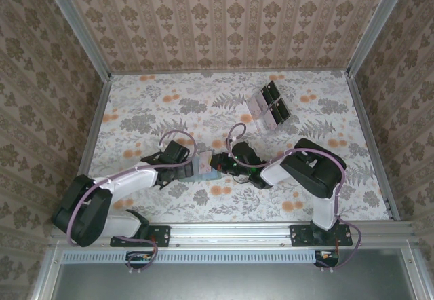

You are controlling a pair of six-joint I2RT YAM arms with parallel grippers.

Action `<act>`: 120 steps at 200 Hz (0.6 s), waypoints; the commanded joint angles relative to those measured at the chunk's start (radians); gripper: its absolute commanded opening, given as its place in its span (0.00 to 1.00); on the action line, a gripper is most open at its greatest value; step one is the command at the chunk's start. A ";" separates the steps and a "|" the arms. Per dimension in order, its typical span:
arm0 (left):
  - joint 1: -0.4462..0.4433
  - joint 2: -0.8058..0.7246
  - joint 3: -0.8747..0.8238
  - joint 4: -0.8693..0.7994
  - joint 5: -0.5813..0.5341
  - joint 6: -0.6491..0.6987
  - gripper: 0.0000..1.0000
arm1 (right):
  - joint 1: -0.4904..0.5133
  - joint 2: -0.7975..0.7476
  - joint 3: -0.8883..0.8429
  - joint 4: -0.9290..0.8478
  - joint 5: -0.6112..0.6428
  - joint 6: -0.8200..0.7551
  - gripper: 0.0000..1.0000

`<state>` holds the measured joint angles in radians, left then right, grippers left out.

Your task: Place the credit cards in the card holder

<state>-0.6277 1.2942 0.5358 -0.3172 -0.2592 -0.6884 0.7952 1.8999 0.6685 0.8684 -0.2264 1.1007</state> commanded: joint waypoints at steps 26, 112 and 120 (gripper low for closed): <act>-0.016 -0.106 0.033 -0.103 -0.009 0.019 1.00 | -0.011 -0.010 -0.026 0.021 -0.013 0.007 0.00; -0.044 -0.095 -0.015 -0.148 -0.069 -0.057 1.00 | -0.019 -0.038 -0.024 0.005 -0.024 0.000 0.00; -0.044 -0.091 -0.021 -0.151 -0.078 -0.065 1.00 | -0.019 -0.041 -0.023 0.002 -0.024 -0.003 0.00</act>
<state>-0.6674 1.1873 0.5407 -0.4191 -0.2813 -0.7044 0.7849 1.8973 0.6567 0.8680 -0.2352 1.1034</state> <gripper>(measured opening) 0.997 0.058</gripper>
